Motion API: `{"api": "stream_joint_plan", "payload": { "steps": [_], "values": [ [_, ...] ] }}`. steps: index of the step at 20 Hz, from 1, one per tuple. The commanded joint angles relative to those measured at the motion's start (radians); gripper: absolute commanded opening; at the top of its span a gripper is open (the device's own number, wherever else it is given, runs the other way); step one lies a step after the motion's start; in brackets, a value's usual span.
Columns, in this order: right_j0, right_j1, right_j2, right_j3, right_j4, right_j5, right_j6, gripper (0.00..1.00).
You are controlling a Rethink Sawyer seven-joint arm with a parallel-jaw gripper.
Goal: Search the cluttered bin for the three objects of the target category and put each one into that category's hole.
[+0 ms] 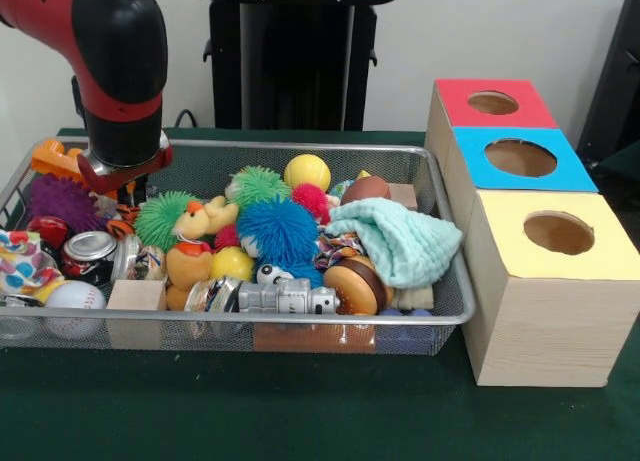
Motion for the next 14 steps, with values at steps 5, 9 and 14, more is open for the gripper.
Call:
{"api": "stream_joint_plan", "payload": {
  "steps": [5, 9, 14],
  "values": [
    [-0.01, 0.117, 0.064, -0.079, -0.022, -0.133, 0.265, 0.0],
    [0.036, 0.055, 0.038, -0.061, -0.008, -0.053, 0.285, 0.0],
    [0.104, -0.001, -0.002, -0.068, 0.038, 0.048, 0.338, 0.0]
  ]
}}
